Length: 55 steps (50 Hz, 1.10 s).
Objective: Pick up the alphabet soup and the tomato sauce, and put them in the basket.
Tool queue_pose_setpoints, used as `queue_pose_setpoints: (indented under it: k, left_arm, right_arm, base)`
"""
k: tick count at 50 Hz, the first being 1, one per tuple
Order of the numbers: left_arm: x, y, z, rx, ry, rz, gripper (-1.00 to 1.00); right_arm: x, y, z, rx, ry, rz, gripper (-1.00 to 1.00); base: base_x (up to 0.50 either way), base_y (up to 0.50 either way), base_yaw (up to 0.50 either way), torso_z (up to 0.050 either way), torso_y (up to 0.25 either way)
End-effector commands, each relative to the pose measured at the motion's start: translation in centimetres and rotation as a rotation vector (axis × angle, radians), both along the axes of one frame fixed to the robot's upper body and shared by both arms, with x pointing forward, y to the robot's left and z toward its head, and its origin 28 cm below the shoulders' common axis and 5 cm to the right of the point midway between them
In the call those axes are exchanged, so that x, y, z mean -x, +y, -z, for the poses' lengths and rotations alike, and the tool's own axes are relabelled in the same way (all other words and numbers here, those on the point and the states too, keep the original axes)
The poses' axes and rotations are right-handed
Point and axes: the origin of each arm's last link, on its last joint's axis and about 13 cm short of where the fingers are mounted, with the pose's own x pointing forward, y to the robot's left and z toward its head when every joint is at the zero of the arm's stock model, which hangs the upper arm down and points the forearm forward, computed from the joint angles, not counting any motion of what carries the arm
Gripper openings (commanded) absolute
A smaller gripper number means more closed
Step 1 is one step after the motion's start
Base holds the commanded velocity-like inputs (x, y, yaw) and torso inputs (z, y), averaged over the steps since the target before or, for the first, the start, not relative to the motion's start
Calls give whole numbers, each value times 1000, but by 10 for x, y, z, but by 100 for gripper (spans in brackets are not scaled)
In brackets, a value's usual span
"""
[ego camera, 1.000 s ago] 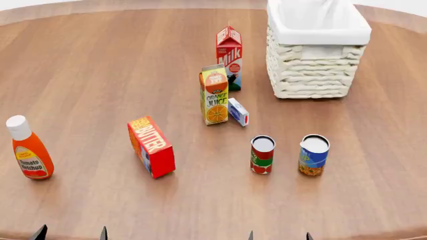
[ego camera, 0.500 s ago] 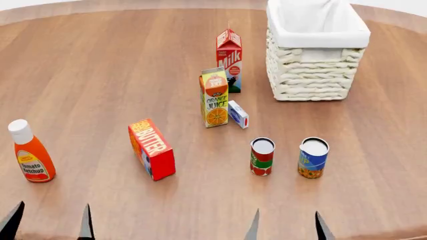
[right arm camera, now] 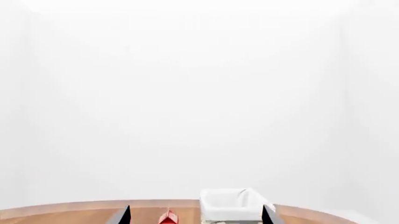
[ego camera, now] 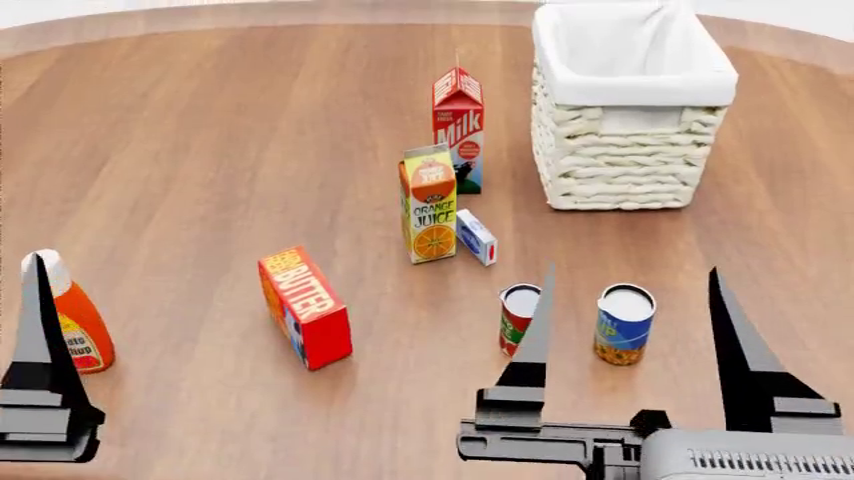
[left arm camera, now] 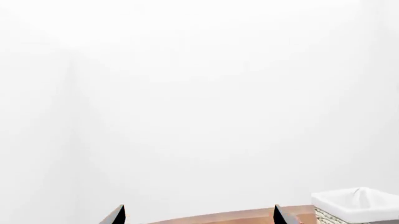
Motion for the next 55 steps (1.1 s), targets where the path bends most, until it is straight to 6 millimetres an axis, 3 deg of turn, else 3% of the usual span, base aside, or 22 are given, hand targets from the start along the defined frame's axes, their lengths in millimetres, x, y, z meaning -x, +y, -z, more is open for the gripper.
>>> queue_pose_setpoints:
  k: [1, 39, 45, 46, 48, 55]
  left_arm:
    - [7, -1, -11, -10, -48, 14, 100]
    - [10, -5, -7, 9, -39, 56, 100]
    - [10, -6, -6, 6, -45, 65, 100]
    - [10, -6, -6, 7, -46, 67, 100]
    - [10, -7, -6, 8, -46, 67, 100]
    - [10, -8, -6, 12, -49, 75, 100]
  right_arm:
    - [8, 1, -14, 1, -54, -9, 100]
    - [12, 4, -12, -13, -52, -33, 100]
    - [13, 4, -11, -20, -46, -41, 100]
    - [12, 4, -19, -19, -48, -41, 100]
    - [12, 4, -11, -21, -42, -43, 100]
    - [13, 4, -11, -12, -43, -42, 100]
  base:
    - [0, 0, 0, 50, 0]
    - [0, 0, 0, 50, 0]
    - [0, -11, 0, 6, 0]
    - [0, -117, 0, 0, 0]
    - [0, -158, 0, 0, 0]
    - [0, -221, 0, 0, 0]
